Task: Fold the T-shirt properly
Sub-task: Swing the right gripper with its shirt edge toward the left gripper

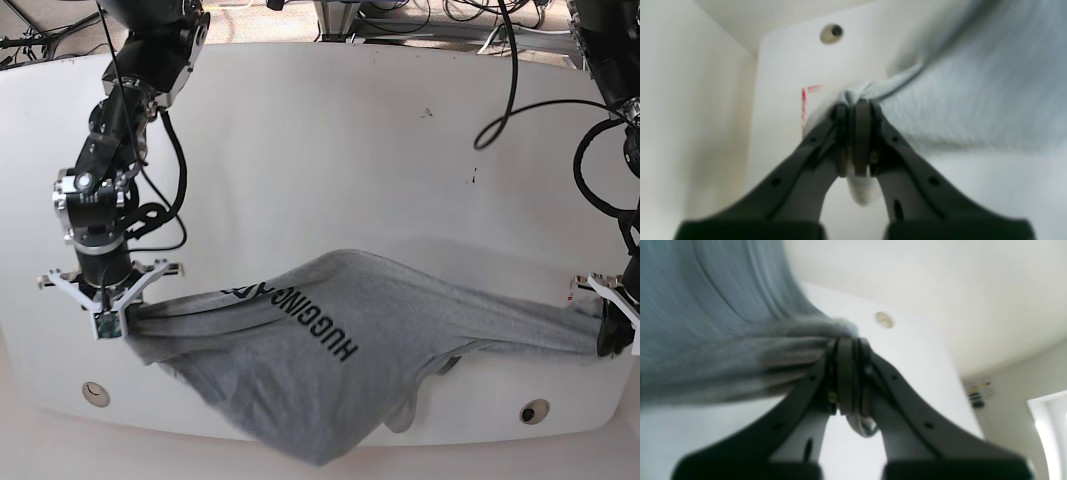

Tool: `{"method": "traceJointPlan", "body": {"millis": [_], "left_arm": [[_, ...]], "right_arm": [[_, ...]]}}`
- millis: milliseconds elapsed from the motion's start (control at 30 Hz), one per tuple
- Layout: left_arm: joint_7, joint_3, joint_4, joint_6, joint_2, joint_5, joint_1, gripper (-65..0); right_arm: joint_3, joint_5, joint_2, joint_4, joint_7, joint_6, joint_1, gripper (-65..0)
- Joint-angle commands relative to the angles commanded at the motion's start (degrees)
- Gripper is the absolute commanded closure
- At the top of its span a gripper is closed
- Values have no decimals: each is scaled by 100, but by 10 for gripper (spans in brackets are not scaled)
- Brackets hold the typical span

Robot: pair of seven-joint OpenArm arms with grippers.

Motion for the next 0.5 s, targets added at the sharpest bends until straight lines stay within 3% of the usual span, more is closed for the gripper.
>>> {"method": "traceJointPlan", "body": {"millis": [133, 200, 267, 333, 400, 433, 500], "left_arm": [[-16, 75, -39, 6, -2, 12, -313, 0], [-28, 384, -185, -11, 75, -1, -1211, 0], [-52, 441, -226, -11, 131, -3, -1351, 0], [-54, 482, -249, -9, 178, -2, -1432, 0], [-51, 408, -45, -41, 264, 6, -607, 0], [-36, 445, -292, -16, 319, 45, -257, -22], [61, 410, -292, -16, 319, 124, 86, -24]], "right_arm": [[-295, -28, 139, -243, -2, 26, 324, 0], [-852, -60, 658, -976, 138, -63, 1148, 0], [-942, -66, 763, -1148, 181, -68, 1242, 0], [-966, -54, 817, -1276, 197, -71, 1276, 0], [-400, 40, 708, -1228, 137, -55, 784, 0], [-551, 649, -1237, -1160, 558, 270, -2550, -29], [-560, 649, -1237, -1160, 558, 270, -2550, -29]]}}
